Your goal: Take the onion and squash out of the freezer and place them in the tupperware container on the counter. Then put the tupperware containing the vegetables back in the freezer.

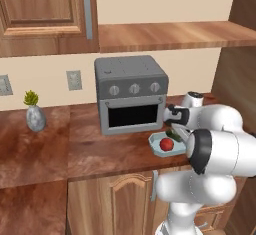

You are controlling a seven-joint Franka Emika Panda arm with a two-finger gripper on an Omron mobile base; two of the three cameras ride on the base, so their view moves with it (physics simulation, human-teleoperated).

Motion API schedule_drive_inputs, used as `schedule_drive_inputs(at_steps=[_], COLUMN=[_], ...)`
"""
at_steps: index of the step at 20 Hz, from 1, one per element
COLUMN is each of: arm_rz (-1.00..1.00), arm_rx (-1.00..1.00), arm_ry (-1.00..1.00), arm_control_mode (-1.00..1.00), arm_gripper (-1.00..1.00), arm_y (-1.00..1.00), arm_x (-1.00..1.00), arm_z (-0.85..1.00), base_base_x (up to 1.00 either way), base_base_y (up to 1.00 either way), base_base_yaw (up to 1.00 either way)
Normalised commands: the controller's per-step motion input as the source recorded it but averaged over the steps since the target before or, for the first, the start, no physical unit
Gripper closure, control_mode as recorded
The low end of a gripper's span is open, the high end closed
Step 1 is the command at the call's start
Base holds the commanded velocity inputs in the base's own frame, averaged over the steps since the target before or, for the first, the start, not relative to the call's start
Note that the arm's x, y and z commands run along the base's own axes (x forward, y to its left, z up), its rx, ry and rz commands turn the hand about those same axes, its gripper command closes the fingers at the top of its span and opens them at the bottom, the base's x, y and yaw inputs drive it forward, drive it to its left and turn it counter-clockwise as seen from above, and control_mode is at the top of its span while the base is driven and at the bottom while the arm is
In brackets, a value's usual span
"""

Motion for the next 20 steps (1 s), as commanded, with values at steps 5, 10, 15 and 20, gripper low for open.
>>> schedule_drive_inputs(at_steps=[5, 10, 15, 20], arm_rz=[-0.13, -0.12, -0.07, 0.00], arm_rx=[0.00, 0.00, 0.01, 0.00], arm_ry=[0.00, 0.00, -0.08, -0.22], arm_control_mode=[-1.00, -1.00, -1.00, -1.00], arm_gripper=[1.00, -1.00, -1.00, -1.00], arm_y=[0.03, 0.09, 0.00, 0.00], arm_x=[0.18, -0.03, -0.19, -0.08], arm_z=[-0.07, -0.28, 0.05, 0.54], base_base_x=[0.00, 0.00, 0.00, 0.00], base_base_y=[0.00, 0.00, 0.00, 0.00], base_base_yaw=[0.00, 0.00, 0.00, 0.00])
